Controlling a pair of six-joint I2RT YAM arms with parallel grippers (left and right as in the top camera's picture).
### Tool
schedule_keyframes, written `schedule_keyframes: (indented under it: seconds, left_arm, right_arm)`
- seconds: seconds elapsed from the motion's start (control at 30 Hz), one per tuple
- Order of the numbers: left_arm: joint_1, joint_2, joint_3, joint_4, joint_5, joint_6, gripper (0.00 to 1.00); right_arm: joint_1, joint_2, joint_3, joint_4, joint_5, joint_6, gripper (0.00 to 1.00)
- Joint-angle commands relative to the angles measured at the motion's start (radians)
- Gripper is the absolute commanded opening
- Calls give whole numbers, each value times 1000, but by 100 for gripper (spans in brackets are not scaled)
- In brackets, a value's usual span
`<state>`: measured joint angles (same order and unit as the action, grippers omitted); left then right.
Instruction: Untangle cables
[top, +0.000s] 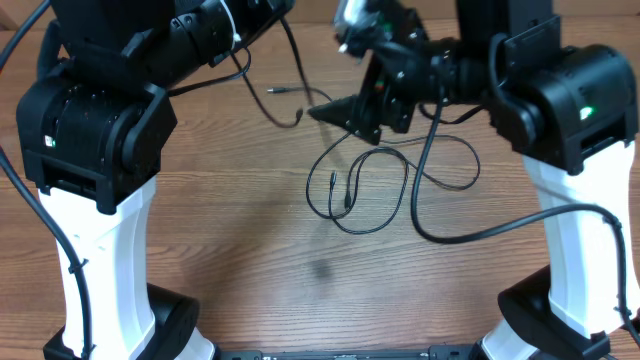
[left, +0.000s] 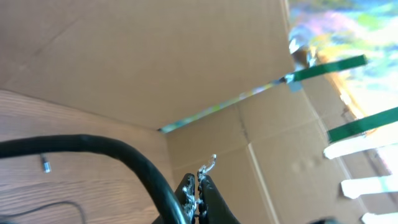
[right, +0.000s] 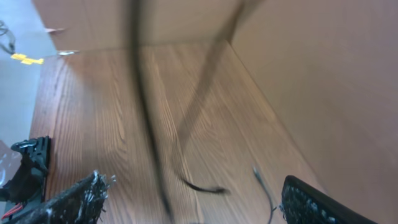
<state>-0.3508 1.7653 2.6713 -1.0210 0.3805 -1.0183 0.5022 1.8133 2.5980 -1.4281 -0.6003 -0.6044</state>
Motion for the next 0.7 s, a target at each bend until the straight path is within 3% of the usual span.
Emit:
schedule_keyframes:
  seconds: [0.0, 0.1, 0.13, 0.2, 0.23, 0.33, 0.37, 0.4, 0.43, 0.57, 0.67]
  left_arm:
    - [5, -18, 15, 21, -19, -68, 4]
    - [5, -17, 15, 15, -19, -68, 5]
    - [5, -17, 15, 14, -19, -68, 4]
    - [5, -17, 15, 12, -18, -68, 5]
    - [5, -17, 15, 11, -15, -67, 4]
    - [5, -17, 15, 3, 3, -43, 8]
    - [5, -17, 15, 4, 19, -18, 35]
    - [5, -17, 15, 6, 39, 64, 94]
    - [5, -17, 15, 7, 48, 136, 100]
    - [2, -21, 15, -45, 130, 663, 100]
    - [2, -29, 15, -150, 128, 937, 100]
  right_arm:
    - [39, -5, 6, 14, -23, -33, 87]
    - [65, -5, 6, 15, -22, -33, 83]
    - [69, -5, 6, 14, -23, -33, 65]
    - [73, -5, 6, 13, -22, -32, 11]
    - [73, -5, 6, 13, -22, -26, 4]
    - [72, -5, 6, 12, -6, -24, 4]
    - [72, -5, 6, 13, 9, -24, 4]
    - [72, -5, 6, 16, 57, -12, 4]
    - [72, -5, 6, 21, 92, 3, 4]
    - [56, -5, 6, 70, 293, 26, 4]
    - [19, -5, 6, 166, 444, 66, 4]
